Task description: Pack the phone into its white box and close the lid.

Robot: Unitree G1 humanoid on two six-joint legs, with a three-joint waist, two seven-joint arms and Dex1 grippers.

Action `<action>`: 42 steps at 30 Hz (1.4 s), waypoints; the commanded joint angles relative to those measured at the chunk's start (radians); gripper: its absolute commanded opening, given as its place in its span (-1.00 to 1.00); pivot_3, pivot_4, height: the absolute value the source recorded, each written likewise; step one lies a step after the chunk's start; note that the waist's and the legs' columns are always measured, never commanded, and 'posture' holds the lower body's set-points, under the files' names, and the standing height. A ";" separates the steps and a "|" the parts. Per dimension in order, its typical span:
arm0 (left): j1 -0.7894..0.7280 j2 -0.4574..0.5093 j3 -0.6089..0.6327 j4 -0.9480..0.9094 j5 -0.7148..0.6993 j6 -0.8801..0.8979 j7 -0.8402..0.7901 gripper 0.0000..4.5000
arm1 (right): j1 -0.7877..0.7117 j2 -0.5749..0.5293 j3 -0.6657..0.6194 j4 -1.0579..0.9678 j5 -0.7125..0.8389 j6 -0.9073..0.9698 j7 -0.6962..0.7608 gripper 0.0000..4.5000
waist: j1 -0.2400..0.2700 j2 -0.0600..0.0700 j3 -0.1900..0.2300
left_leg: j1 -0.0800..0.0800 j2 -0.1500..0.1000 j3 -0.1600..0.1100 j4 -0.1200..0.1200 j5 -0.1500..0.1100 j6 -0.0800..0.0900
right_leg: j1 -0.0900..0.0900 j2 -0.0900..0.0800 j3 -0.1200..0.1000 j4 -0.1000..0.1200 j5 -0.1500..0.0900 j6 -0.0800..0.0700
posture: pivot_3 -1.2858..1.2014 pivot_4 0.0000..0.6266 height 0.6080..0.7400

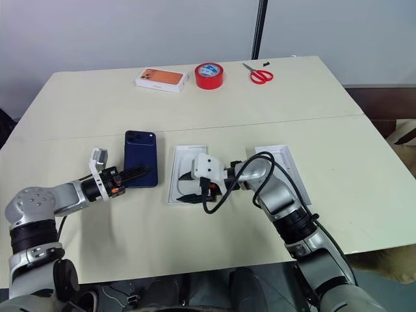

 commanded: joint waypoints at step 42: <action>-0.063 -0.018 -0.004 -0.056 -0.075 0.012 0.042 -1.00 | -0.004 0.045 0.046 0.135 -0.182 -0.215 -0.174 -0.98 | 0.003 -0.001 0.001 | 0.000 0.003 0.000 0.001 0.000 0.000 | 0.001 0.001 0.000 0.000 0.000 0.000 | 0.03 -0.52 1.00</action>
